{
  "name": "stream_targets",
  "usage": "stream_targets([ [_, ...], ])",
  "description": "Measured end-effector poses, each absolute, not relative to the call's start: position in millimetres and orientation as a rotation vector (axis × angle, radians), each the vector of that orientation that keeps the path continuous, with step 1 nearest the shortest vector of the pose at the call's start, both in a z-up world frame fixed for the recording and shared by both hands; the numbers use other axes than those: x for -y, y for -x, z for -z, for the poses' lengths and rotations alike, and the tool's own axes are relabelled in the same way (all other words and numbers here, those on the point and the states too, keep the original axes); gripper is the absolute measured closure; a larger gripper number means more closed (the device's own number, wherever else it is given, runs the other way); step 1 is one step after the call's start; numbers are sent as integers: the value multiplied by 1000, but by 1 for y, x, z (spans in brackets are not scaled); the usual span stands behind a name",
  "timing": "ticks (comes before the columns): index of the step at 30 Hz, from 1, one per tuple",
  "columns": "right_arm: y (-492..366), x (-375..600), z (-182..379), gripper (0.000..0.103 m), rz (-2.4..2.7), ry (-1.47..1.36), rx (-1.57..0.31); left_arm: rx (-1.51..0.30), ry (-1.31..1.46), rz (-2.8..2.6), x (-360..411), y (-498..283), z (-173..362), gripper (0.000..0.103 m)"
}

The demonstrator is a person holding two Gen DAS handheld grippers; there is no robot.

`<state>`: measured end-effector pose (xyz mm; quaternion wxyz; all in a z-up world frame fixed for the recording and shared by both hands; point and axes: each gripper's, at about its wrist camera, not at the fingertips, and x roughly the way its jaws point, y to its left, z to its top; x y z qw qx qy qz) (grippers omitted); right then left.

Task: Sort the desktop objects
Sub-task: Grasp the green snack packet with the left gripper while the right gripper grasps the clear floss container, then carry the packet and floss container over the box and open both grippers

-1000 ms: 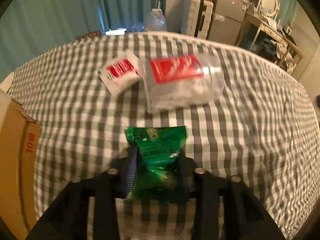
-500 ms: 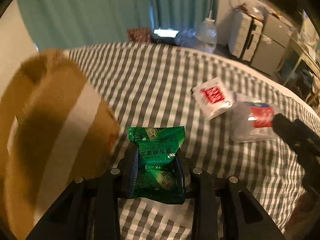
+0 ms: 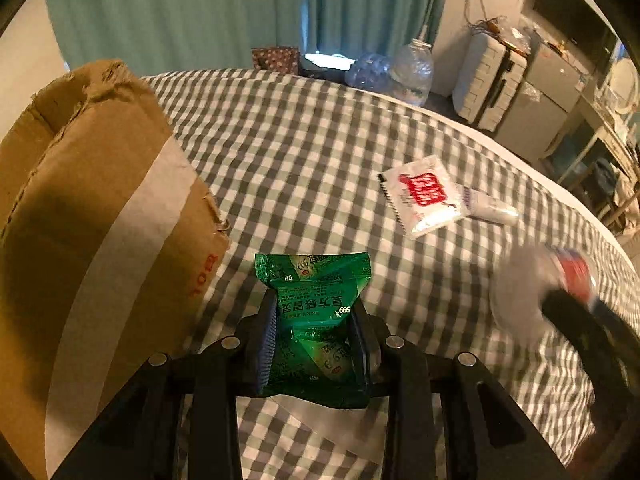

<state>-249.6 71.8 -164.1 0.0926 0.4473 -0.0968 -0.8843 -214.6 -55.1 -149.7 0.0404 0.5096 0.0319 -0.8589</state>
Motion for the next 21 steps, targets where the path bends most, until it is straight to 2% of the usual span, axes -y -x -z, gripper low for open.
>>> stream_targets([
  [8,170,-112,130,11,2600,-1336,407,4,-1502,2780,29,188,106,70],
  [14,127,-119,74,11,2628,-1225,456,45,-1359,2861,30,156,52,70],
  [21,95,-72,10,11,2669,-1042,303,-31,-1177,2880,71,118,4,70],
])
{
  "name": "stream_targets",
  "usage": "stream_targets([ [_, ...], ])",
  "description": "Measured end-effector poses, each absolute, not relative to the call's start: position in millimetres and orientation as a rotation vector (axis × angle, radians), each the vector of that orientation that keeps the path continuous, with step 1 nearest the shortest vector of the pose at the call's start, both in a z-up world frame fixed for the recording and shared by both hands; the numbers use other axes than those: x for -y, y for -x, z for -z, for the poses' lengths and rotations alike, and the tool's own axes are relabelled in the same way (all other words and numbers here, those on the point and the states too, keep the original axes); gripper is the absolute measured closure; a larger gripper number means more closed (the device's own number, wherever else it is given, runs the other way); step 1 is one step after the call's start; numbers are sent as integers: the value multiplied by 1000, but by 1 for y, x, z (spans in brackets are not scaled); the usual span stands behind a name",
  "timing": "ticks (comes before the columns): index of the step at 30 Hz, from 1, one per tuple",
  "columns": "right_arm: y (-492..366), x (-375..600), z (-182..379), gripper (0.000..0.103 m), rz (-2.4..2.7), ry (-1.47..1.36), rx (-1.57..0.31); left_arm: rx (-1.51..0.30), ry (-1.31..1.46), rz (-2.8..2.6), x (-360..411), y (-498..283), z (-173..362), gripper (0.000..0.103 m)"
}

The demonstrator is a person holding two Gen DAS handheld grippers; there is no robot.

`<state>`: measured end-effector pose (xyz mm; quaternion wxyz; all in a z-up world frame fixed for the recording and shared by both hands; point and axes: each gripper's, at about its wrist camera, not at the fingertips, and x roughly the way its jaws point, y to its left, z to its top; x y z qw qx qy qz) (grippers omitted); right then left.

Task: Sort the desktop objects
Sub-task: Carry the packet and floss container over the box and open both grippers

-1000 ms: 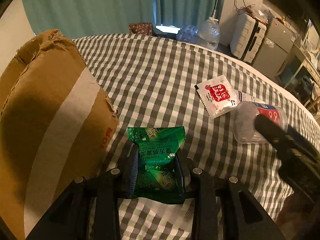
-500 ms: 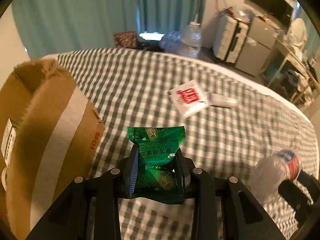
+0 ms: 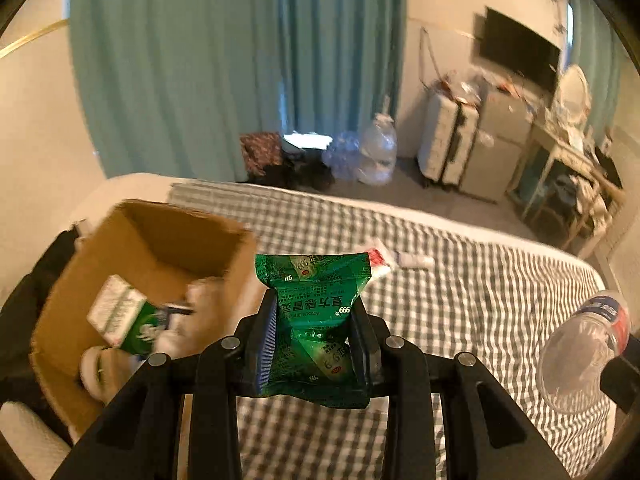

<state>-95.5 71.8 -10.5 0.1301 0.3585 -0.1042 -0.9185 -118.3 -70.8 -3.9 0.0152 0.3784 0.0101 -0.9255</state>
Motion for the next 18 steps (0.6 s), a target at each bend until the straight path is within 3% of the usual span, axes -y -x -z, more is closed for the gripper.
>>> stream_targets([
  [12,113,90,-4,13,2520,-978,107,-289,-995,2764,184,90,-21,70],
  [18,142,147,10,14,2452,-1010,28,-375,-1065,2548,262,105,18,70],
])
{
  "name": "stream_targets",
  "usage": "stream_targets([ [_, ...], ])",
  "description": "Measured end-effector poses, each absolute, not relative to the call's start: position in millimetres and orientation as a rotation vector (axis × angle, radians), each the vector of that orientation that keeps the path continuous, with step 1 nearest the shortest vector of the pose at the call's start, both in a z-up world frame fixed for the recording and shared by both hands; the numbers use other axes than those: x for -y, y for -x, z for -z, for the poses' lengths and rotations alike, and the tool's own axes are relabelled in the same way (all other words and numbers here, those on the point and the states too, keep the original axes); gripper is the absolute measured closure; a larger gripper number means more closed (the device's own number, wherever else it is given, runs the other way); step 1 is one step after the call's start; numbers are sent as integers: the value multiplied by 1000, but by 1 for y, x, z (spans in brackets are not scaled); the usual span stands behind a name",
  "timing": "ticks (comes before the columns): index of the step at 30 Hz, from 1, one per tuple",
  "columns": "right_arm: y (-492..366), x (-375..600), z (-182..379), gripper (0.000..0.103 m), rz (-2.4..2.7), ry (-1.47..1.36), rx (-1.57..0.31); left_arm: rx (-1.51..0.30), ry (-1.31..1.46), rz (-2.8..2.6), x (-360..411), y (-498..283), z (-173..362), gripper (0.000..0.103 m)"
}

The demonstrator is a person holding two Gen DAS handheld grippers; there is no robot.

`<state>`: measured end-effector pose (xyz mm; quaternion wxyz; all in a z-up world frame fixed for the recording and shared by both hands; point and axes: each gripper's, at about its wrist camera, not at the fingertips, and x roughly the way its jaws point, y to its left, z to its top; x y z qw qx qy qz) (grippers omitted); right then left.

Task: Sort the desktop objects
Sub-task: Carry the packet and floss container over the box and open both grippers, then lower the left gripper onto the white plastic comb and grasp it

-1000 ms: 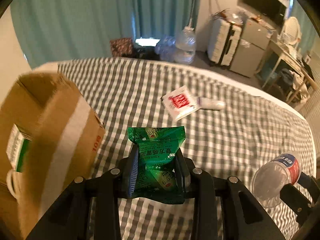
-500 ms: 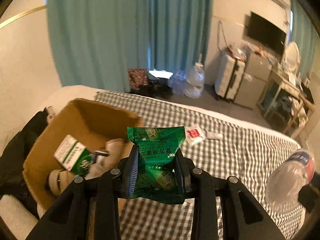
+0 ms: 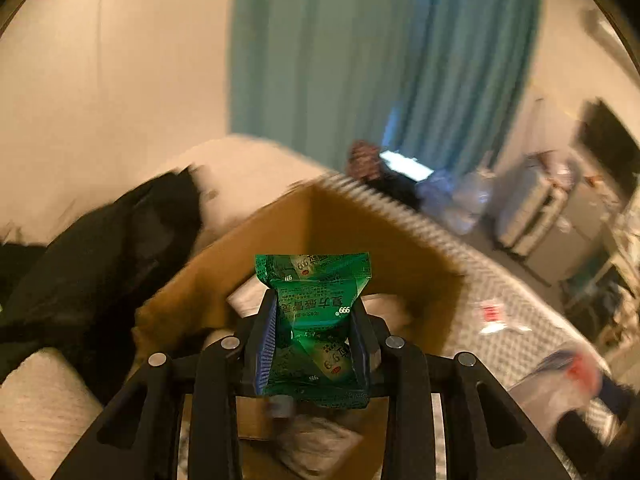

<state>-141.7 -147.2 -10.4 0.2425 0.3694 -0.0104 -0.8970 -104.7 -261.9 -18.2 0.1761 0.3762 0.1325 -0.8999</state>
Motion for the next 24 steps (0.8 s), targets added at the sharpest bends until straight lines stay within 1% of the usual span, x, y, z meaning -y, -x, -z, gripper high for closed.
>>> stream_targets([
  [2,151,154,15,14,2434,-1020,47,-378,-1094,2510,275,109,31,70],
  [5,168,173,22,14,2411,-1039,70,-428,-1135,2509,284,114,45,70],
  [10,182,192,25,14,2412,-1033,72,-385,-1141,2524,278,119,49,70],
  [11,184,193,25,14,2406,-1036,81,-380,-1141,2524,276,119,49,68],
  [12,185,195,24,13,2396,-1039,94,-368,-1143,2521,275,119,50,61],
  [13,184,192,22,13,2393,-1032,104,-357,-1147,2516,276,120,50,41],
  [14,184,191,18,13,2406,-1008,112,-336,-1141,2497,275,121,49,32],
  [15,183,190,11,12,2434,-960,108,-329,-1124,2487,274,120,47,13],
  [16,180,187,2,9,2464,-899,96,-330,-1095,2483,273,117,44,6],
  [17,177,186,-3,6,2481,-861,89,-339,-1064,2487,273,115,41,5],
  [19,168,172,-20,5,2522,-756,77,-384,-1031,2498,274,112,35,1],
  [22,154,145,-35,4,2600,-675,30,-407,-1009,2513,268,110,30,1],
  [24,147,119,-39,0,2651,-656,21,-376,-996,2541,255,111,24,1],
])
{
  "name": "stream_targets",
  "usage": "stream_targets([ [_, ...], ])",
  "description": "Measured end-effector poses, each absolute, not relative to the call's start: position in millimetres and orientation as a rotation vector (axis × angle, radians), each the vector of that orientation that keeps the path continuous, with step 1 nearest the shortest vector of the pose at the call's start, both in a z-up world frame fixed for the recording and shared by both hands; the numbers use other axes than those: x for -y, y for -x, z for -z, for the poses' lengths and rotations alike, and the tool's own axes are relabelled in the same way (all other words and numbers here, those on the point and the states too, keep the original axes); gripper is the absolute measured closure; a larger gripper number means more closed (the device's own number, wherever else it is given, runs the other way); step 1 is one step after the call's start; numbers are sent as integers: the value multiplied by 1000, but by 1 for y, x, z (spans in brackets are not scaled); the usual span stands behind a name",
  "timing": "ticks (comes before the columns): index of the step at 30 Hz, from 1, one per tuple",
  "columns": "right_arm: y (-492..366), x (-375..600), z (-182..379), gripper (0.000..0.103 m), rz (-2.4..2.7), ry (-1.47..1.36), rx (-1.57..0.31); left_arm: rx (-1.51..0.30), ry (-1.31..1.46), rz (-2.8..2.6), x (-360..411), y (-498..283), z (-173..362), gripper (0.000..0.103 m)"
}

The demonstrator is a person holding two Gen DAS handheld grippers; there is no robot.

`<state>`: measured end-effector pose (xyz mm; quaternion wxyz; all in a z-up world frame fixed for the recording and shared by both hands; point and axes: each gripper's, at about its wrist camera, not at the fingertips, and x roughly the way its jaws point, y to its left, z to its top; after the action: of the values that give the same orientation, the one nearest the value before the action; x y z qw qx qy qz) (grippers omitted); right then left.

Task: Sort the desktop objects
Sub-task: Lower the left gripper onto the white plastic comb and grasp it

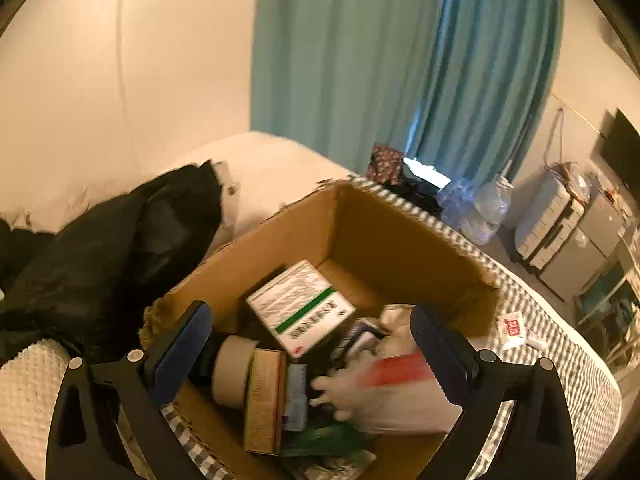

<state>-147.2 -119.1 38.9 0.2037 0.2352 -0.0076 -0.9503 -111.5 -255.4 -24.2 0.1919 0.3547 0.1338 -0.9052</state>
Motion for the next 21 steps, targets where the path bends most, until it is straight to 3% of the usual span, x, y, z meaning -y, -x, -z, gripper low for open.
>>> stream_targets([
  [10,121,-39,5,0,2839,-861,78,-177,-1094,2818,125,115,13,0],
  [16,110,-91,37,0,2844,-951,278,-282,-1575,2725,52,136,85,0],
  [21,112,-104,38,0,2835,-919,346,-357,-1742,2522,34,148,138,0],
])
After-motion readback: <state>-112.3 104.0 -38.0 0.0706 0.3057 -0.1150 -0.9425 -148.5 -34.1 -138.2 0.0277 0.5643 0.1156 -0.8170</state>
